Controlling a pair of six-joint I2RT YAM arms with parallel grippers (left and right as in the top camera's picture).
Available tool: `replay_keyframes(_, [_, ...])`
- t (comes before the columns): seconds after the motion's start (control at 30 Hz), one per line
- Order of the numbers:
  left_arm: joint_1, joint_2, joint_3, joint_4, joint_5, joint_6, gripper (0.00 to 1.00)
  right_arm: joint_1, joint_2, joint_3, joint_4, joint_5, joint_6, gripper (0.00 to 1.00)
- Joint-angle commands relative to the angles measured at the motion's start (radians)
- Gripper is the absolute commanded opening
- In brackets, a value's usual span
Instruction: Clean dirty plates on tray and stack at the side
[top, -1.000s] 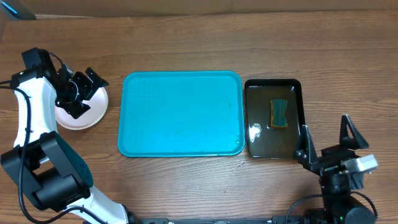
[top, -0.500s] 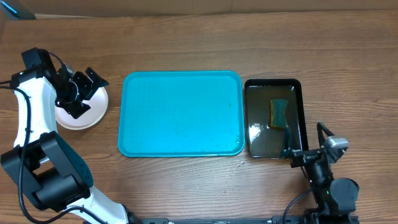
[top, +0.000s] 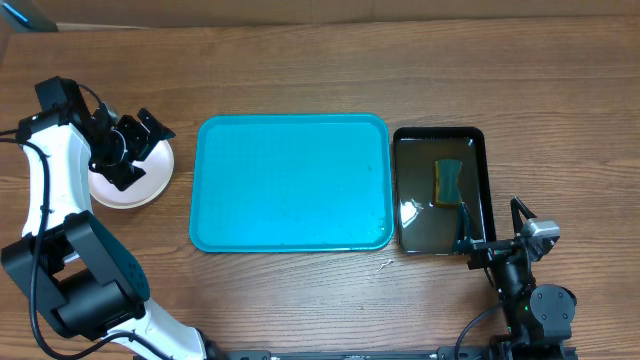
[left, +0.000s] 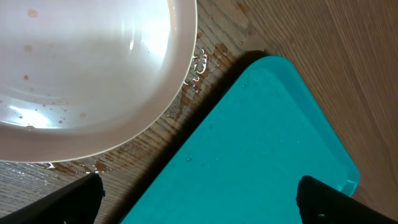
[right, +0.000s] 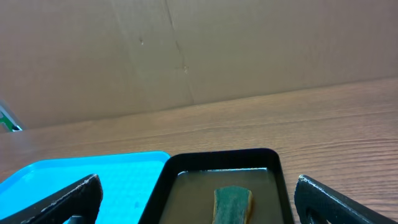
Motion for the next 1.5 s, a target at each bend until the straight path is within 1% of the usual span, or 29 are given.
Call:
replay_keyframes(0.0, [-0.002,0.007,-0.011,0.004,0.015,0.027,1.0,-0.003,-0.009,-0.01,0.005,0.016,-0.007,1.0])
replay_keyframes(0.27, [-0.002,0.007,-0.011,0.004,0.015,0.027,1.0,-0.003,-0.009,-0.01,0.005,0.016,-0.007,1.0])
replay_keyframes(0.47, [-0.002,0.007,-0.011,0.004,0.015,0.027,1.0,-0.002,-0.009,-0.01,0.001,0.061,-0.009,1.0])
replay_keyframes(0.6, [-0.002,0.007,-0.011,0.004,0.015,0.027,1.0,0.003,-0.009,-0.011,0.003,0.019,-0.103,1.0])
replay_keyframes(0.77, [-0.002,0.007,-0.011,0.004,0.015,0.027,1.0,0.033,-0.009,-0.011,0.003,0.015,-0.21,1.0])
replay_keyframes(1.47, [-0.002,0.007,-0.011,0.004,0.015,0.027,1.0,0.032,-0.009,-0.011,0.006,0.016,-0.202,1.0])
